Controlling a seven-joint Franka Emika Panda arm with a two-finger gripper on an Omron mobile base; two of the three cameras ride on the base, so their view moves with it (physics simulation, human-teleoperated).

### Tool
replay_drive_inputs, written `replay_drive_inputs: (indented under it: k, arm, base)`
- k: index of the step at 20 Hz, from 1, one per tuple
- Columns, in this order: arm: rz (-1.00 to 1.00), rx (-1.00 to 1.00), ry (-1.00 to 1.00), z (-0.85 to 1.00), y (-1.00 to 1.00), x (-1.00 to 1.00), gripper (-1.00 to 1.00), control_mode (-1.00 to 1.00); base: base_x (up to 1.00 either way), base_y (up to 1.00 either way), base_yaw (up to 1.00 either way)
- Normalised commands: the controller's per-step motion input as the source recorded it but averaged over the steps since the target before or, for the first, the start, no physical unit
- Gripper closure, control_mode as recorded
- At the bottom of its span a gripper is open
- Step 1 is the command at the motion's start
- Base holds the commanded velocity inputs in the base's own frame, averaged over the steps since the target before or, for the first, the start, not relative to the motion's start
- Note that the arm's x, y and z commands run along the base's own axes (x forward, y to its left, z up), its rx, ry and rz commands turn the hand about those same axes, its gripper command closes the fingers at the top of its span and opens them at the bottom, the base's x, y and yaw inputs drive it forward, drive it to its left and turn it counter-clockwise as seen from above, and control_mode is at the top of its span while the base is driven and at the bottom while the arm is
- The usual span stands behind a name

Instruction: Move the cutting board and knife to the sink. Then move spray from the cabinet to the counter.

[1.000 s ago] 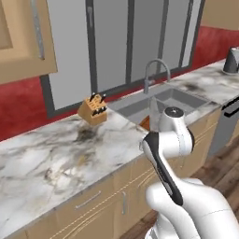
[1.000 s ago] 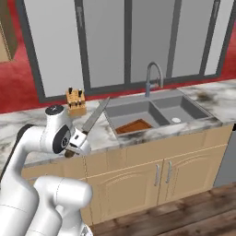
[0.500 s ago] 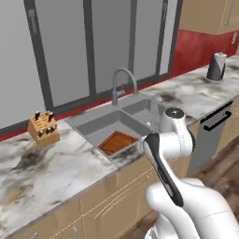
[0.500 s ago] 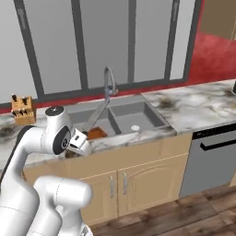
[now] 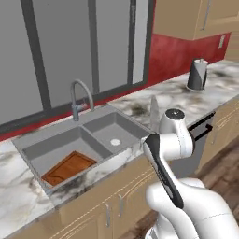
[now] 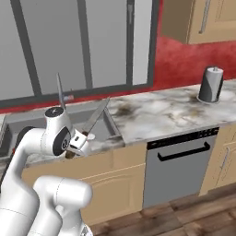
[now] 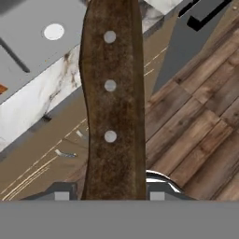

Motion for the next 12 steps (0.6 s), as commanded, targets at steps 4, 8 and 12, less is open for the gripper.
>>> replay_drive_inputs:
  k: [4,8,12]
  arm:
    - [0.00,0.00,0.00,0.00,0.00,0.00,1.00,1.00]
    - [0.00,0.00,0.00,0.00,0.00,0.00,1.00,1.00]
    - [0.00,0.00,0.00,0.00,0.00,0.00,1.00,1.00]
  base:
    - [0.38,-1.00,0.19]
    - [0.08,-0.96,0.35]
    - [0.00,-0.96,0.44]
